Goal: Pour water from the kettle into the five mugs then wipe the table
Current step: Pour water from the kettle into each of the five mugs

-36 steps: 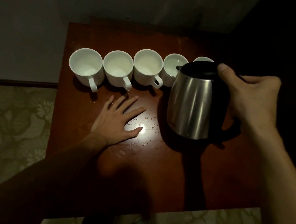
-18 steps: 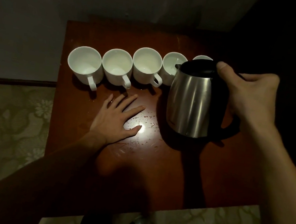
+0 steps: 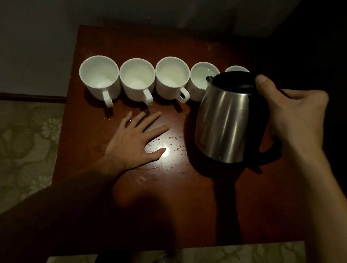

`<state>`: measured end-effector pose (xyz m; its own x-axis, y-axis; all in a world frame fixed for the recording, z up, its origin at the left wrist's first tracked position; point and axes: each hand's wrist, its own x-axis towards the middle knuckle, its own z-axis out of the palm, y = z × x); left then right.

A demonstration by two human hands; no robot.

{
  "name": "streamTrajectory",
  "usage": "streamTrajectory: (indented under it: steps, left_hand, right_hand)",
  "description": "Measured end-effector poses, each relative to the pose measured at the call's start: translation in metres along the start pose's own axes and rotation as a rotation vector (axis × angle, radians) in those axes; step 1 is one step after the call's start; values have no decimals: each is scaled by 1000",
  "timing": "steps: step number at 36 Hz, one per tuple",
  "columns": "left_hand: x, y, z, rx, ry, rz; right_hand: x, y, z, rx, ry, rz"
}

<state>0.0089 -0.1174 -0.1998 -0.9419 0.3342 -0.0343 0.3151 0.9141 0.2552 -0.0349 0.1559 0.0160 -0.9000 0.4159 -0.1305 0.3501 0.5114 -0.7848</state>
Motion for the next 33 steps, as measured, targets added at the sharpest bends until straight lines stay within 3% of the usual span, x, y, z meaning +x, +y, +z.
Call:
streamTrajectory:
  steps: [21,33]
  left_hand:
    - [1,0,0,15,-12,3]
    - [0,-2,0,-43,18,16]
  right_hand:
    - [-8,28,-7,114,49,-21]
    - [-44,35,9,233,158,-58]
